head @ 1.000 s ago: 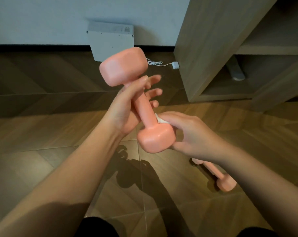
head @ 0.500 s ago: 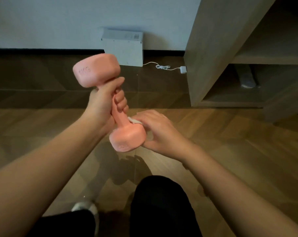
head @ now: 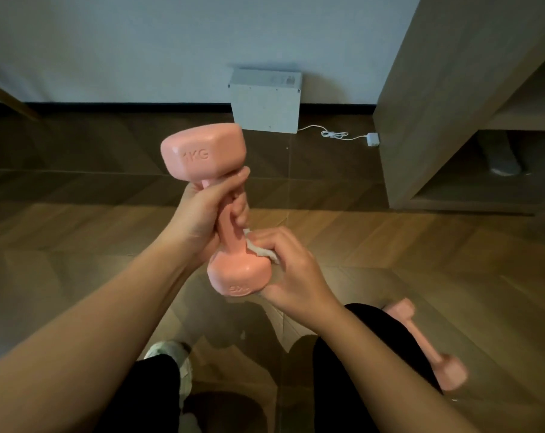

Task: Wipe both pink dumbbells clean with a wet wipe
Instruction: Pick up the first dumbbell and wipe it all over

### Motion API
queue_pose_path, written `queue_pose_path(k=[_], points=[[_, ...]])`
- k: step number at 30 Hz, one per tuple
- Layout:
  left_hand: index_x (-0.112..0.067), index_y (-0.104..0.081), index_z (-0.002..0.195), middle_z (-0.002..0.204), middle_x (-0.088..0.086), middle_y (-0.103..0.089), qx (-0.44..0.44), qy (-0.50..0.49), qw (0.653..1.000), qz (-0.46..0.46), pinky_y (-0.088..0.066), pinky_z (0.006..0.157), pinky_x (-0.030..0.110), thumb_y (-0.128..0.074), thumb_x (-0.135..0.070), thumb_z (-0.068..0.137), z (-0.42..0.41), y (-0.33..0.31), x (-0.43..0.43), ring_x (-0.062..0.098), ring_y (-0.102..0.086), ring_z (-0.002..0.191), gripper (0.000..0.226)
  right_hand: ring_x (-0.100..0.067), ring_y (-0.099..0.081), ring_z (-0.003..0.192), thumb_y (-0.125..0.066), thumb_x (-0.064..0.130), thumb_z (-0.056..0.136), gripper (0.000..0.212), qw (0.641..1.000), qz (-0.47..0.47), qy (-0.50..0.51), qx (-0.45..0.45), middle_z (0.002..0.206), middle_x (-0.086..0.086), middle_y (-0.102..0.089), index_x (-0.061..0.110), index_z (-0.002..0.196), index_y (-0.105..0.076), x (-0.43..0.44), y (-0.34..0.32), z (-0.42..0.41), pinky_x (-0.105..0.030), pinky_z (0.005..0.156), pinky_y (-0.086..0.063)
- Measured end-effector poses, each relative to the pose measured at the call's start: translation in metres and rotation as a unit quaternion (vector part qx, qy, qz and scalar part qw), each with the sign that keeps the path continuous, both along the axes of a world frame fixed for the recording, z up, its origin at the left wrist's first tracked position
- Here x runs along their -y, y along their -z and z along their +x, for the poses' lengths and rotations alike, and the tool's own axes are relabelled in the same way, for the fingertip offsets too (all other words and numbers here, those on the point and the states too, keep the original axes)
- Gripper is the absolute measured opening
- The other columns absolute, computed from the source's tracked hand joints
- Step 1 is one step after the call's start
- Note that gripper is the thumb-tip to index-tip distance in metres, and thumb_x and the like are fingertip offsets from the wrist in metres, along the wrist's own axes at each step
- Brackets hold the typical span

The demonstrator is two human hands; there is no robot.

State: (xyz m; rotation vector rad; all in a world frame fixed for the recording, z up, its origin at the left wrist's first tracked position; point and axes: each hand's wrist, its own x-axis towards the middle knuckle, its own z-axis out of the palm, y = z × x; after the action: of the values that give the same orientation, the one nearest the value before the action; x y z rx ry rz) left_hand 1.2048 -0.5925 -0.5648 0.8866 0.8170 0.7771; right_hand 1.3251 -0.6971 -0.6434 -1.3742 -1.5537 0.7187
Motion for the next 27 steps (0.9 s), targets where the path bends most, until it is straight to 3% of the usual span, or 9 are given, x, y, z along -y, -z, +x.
queue_pose_path(k=[4,8,10,11,13,16,21,27], points=[[-0.014,-0.056,0.077,0.048,0.0,-0.047,-0.05,-0.071,0.996,-0.018,-0.04,0.044,0.023,-0.068,-0.014,0.086,0.001,0.014,-0.004,0.012,-0.044,0.042,0.015,-0.006,-0.044,0.13,-0.084,0.024,0.074,0.061,0.996,-0.073,-0.031,0.049,0.131,0.009,-0.058,0.02,0.129,-0.058,-0.006,0.006,0.002,-0.042,0.106,-0.04],[-0.011,-0.065,0.099,0.072,0.008,-0.068,0.021,0.054,0.998,-0.028,-0.049,0.049,0.022,-0.069,-0.018,0.083,-0.003,0.012,-0.012,0.013,-0.058,0.051,0.018,-0.002,-0.047,0.128,-0.086,0.025,0.072,0.066,0.993,-0.102,-0.05,-0.023,0.131,0.013,-0.058,0.025,0.132,-0.057,-0.002,0.003,0.014,-0.031,0.106,-0.042],[-0.01,-0.071,0.091,0.094,0.012,-0.073,0.037,0.111,0.993,-0.026,-0.057,0.059,0.027,-0.064,-0.02,0.085,-0.002,0.009,-0.014,0.02,-0.071,0.072,0.014,-0.003,-0.049,0.128,-0.086,0.027,0.072,0.067,0.991,-0.118,-0.059,-0.029,0.131,0.014,-0.058,0.026,0.132,-0.057,0.002,0.003,0.017,-0.034,0.106,-0.044],[-0.01,-0.071,0.079,0.095,0.011,-0.074,0.036,0.117,0.992,-0.028,-0.059,0.064,0.03,-0.063,-0.019,0.085,0.0,0.009,-0.013,0.024,-0.073,0.081,0.014,-0.004,-0.048,0.129,-0.086,0.026,0.072,0.067,0.99,-0.122,-0.061,-0.021,0.132,0.012,-0.059,0.025,0.132,-0.058,0.003,0.002,0.016,-0.037,0.106,-0.044],[-0.012,-0.063,0.061,0.07,0.007,-0.069,0.008,0.089,0.995,-0.035,-0.057,0.061,0.031,-0.063,-0.017,0.087,0.007,0.01,-0.009,0.022,-0.07,0.068,0.026,-0.005,-0.047,0.131,-0.085,0.02,0.074,0.063,0.992,-0.114,-0.05,0.001,0.132,0.007,-0.06,0.019,0.131,-0.059,0.006,0.003,0.011,-0.043,0.107,-0.043],[-0.016,-0.054,0.06,0.045,-0.001,-0.044,-0.066,0.019,0.997,-0.037,-0.041,0.042,0.022,-0.063,-0.017,0.091,0.012,0.011,-0.002,0.012,-0.043,0.039,0.032,-0.01,-0.047,0.13,-0.083,0.018,0.076,0.052,0.995,-0.09,-0.018,0.034,0.129,0.003,-0.061,0.016,0.123,-0.062,0.009,0.003,0.006,-0.048,0.103,-0.043],[-0.016,-0.058,0.071,0.047,-0.002,-0.046,-0.091,-0.026,0.995,-0.017,-0.042,0.042,0.022,-0.066,-0.02,0.089,0.009,-0.008,-0.003,0.011,-0.044,0.041,0.02,-0.011,-0.05,0.124,-0.081,0.019,0.078,0.044,0.998,-0.04,0.0,0.042,0.122,0.005,-0.061,0.018,0.118,-0.062,0.003,-0.001,0.001,-0.049,0.099,-0.046],[-0.013,-0.059,0.079,0.047,-0.002,-0.048,-0.143,-0.085,0.986,0.02,-0.043,0.044,0.022,-0.067,-0.017,0.089,0.008,-0.008,0.01,0.011,-0.045,0.041,0.013,-0.005,-0.037,0.138,-0.077,0.037,0.082,0.058,0.986,-0.104,-0.07,0.106,0.138,0.016,-0.052,0.032,0.134,-0.052,-0.006,0.002,-0.003,-0.052,0.109,-0.037]])
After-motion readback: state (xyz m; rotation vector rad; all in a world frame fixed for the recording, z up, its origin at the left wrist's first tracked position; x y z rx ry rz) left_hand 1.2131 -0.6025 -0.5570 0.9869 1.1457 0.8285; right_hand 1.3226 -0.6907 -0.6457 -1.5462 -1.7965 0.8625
